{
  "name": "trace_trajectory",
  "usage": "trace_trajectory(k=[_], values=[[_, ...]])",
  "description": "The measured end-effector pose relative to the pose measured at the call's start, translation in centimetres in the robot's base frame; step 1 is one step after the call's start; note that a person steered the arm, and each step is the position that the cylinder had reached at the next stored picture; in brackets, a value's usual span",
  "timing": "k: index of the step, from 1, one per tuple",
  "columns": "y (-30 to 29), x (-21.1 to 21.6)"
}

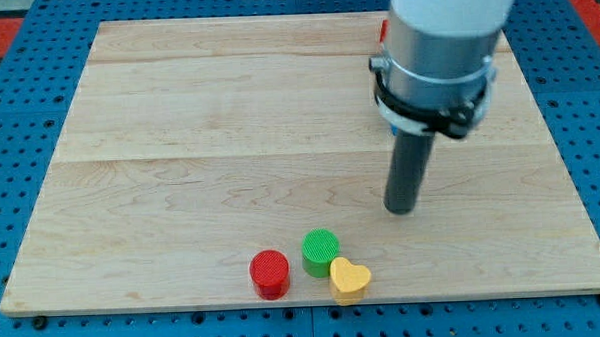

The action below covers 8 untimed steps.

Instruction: Push the red circle into the yellow heart

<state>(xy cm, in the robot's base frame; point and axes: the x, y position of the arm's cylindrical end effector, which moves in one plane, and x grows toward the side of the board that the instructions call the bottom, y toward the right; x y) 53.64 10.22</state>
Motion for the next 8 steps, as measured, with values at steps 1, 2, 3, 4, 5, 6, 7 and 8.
trace_trajectory(k=[1,2,3,4,5,6,7,8], values=[[-0.1,6.1],[-2.4,8.2],[-5.3,8.3],[-5.5,8.2],[-5.4,8.3],[-4.0,3.8],[-9.7,-3.0],[-20.4,-5.2]])
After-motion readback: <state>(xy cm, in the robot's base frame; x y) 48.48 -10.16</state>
